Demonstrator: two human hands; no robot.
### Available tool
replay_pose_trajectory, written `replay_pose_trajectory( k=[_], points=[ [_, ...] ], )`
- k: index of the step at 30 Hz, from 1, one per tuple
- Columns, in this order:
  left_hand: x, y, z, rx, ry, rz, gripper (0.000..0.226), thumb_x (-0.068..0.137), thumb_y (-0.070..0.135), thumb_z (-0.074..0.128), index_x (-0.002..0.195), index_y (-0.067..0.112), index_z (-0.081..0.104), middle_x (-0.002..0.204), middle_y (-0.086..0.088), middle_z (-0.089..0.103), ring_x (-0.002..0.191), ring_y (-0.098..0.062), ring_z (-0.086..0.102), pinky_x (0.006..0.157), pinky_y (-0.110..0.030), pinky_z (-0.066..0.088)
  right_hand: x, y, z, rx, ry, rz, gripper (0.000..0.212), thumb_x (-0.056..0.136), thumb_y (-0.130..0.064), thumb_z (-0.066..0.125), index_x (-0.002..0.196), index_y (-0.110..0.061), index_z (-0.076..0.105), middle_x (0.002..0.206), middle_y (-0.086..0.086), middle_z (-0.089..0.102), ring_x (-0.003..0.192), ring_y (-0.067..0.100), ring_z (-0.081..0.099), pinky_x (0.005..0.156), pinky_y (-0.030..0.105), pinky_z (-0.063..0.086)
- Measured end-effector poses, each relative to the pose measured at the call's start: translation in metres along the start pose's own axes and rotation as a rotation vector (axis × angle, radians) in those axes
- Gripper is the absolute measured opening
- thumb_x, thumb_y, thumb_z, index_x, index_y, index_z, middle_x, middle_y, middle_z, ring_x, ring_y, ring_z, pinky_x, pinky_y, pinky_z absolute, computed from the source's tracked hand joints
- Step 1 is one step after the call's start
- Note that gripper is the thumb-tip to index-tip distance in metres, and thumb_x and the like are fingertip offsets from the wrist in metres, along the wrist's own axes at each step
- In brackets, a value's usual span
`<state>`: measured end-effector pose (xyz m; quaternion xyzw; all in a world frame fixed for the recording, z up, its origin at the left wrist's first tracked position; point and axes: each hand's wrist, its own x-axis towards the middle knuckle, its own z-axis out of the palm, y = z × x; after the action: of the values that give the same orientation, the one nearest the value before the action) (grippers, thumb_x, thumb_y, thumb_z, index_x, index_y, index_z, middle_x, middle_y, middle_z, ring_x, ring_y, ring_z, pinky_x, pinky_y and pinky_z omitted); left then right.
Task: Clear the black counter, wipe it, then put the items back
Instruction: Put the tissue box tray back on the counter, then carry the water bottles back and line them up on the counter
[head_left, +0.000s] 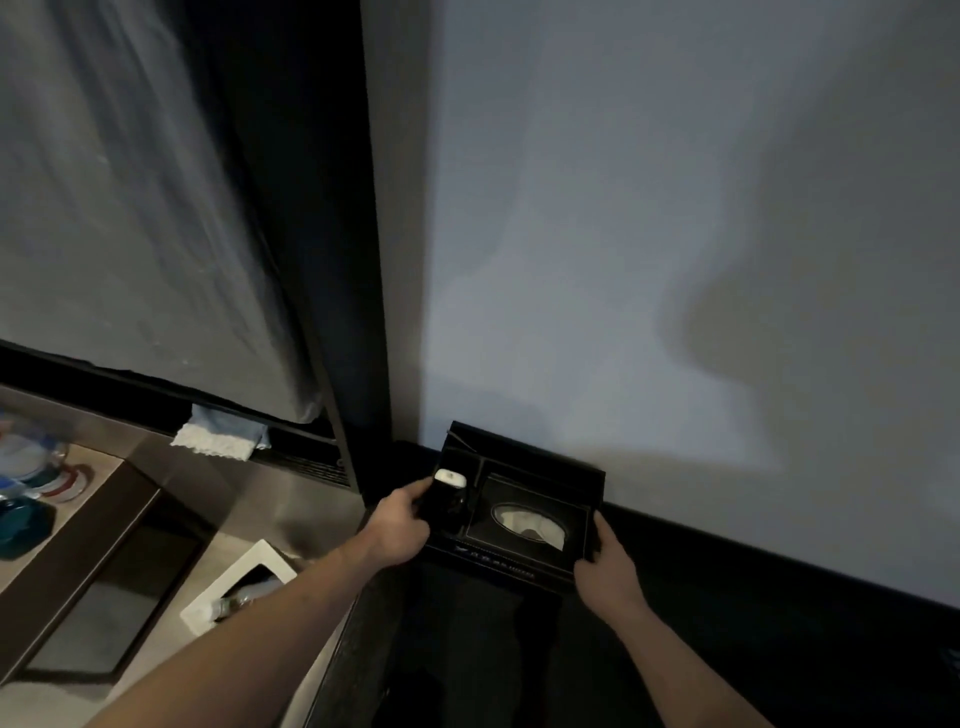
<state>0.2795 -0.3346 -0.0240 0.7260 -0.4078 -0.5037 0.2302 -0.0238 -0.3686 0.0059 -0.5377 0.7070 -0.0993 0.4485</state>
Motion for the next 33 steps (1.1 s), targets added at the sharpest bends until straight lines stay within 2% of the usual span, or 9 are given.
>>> replay_pose_trajectory(
  k=[2, 4, 7, 10, 13, 15, 17, 24, 33],
  points=[
    [-0.015, 0.001, 0.005, -0.029, -0.002, -0.015, 0.083, 0.079, -0.001, 0.053, 0.156, 0.026, 0.039, 0.136, -0.001, 0.064, 0.122, -0.017, 0.062, 0.105, -0.036, 0.054, -0.013, -0.006, 0.001, -0.013, -0.03, -0.033, 0.084, 0.094, 0.002, 0.059, 0.164, -0.028, 0.022, 0.169, 0.003, 0.027, 0.153, 0.025, 0.03, 0.124, 0.038, 0.03],
    [-0.039, 0.006, 0.01, 0.006, -0.012, -0.024, 0.082, 0.081, 0.003, 0.056, 0.158, 0.025, 0.035, 0.142, -0.004, 0.059, 0.125, -0.018, 0.06, 0.105, -0.031, 0.052, -0.033, -0.015, 0.003, -0.04, -0.043, -0.082, 0.079, 0.095, 0.0, 0.06, 0.163, -0.021, 0.027, 0.171, 0.002, 0.02, 0.155, 0.023, 0.025, 0.122, 0.033, 0.025],
    [-0.091, 0.008, 0.014, 0.158, 0.003, 0.009, 0.074, 0.088, 0.008, 0.059, 0.158, 0.018, 0.035, 0.151, -0.007, 0.049, 0.136, -0.022, 0.051, 0.109, -0.026, 0.044, -0.076, -0.022, 0.007, -0.065, -0.073, -0.184, 0.073, 0.094, -0.005, 0.062, 0.16, -0.022, 0.035, 0.167, 0.003, 0.029, 0.149, 0.02, 0.035, 0.12, 0.03, 0.032],
    [-0.16, -0.011, 0.007, 0.272, 0.013, 0.09, 0.073, 0.087, 0.012, 0.062, 0.155, 0.02, 0.039, 0.155, 0.001, 0.042, 0.143, -0.017, 0.042, 0.116, -0.021, 0.033, -0.126, -0.017, 0.012, -0.103, -0.122, -0.286, 0.071, 0.093, -0.008, 0.063, 0.156, -0.03, 0.039, 0.16, -0.003, 0.039, 0.13, 0.011, 0.052, 0.105, 0.027, 0.051],
    [-0.24, -0.049, -0.004, 0.322, 0.053, 0.108, 0.07, 0.088, 0.017, 0.064, 0.153, 0.029, 0.041, 0.157, 0.007, 0.039, 0.143, -0.01, 0.039, 0.118, -0.022, 0.031, -0.177, -0.009, 0.025, -0.141, -0.216, -0.361, 0.068, 0.098, -0.014, 0.062, 0.157, -0.036, 0.036, 0.152, -0.022, 0.031, 0.108, -0.002, 0.058, 0.082, 0.01, 0.052],
    [-0.291, -0.081, -0.011, 0.359, 0.102, 0.084, 0.07, 0.085, 0.024, 0.064, 0.151, 0.034, 0.043, 0.156, 0.013, 0.038, 0.143, -0.008, 0.038, 0.12, -0.025, 0.031, -0.208, -0.005, 0.039, -0.176, -0.282, -0.412, 0.071, 0.098, -0.017, 0.063, 0.157, -0.041, 0.033, 0.159, -0.023, 0.03, 0.131, 0.001, 0.05, 0.105, 0.018, 0.047],
    [-0.338, -0.118, -0.022, 0.422, 0.154, 0.027, 0.07, 0.084, 0.029, 0.064, 0.151, 0.037, 0.043, 0.157, 0.018, 0.032, 0.143, -0.009, 0.038, 0.117, -0.023, 0.033, -0.237, -0.004, 0.059, -0.254, -0.357, -0.425, 0.075, 0.097, -0.018, 0.064, 0.159, -0.042, 0.029, 0.167, -0.018, 0.023, 0.152, 0.008, 0.03, 0.123, 0.031, 0.033],
    [-0.449, -0.225, -0.071, 0.476, 0.352, -0.118, 0.069, 0.09, 0.044, 0.066, 0.152, 0.042, 0.036, 0.164, 0.013, 0.025, 0.148, -0.011, 0.033, 0.119, -0.024, 0.029, -0.329, -0.035, 0.137, -0.504, -0.624, -0.544, 0.075, 0.098, -0.034, 0.065, 0.161, -0.043, 0.024, 0.17, -0.018, 0.01, 0.157, 0.013, 0.016, 0.125, 0.042, 0.027],
    [-0.52, -0.317, -0.194, 0.479, 0.467, -0.122, 0.072, 0.091, 0.05, 0.06, 0.156, 0.041, 0.029, 0.166, 0.013, 0.022, 0.149, -0.012, 0.032, 0.118, -0.024, 0.026, -0.405, -0.11, 0.282, -0.626, -0.596, -0.655, 0.079, 0.096, -0.041, 0.063, 0.163, -0.04, 0.02, 0.17, -0.019, 0.008, 0.156, 0.011, 0.014, 0.129, 0.038, 0.017]
  ],
)
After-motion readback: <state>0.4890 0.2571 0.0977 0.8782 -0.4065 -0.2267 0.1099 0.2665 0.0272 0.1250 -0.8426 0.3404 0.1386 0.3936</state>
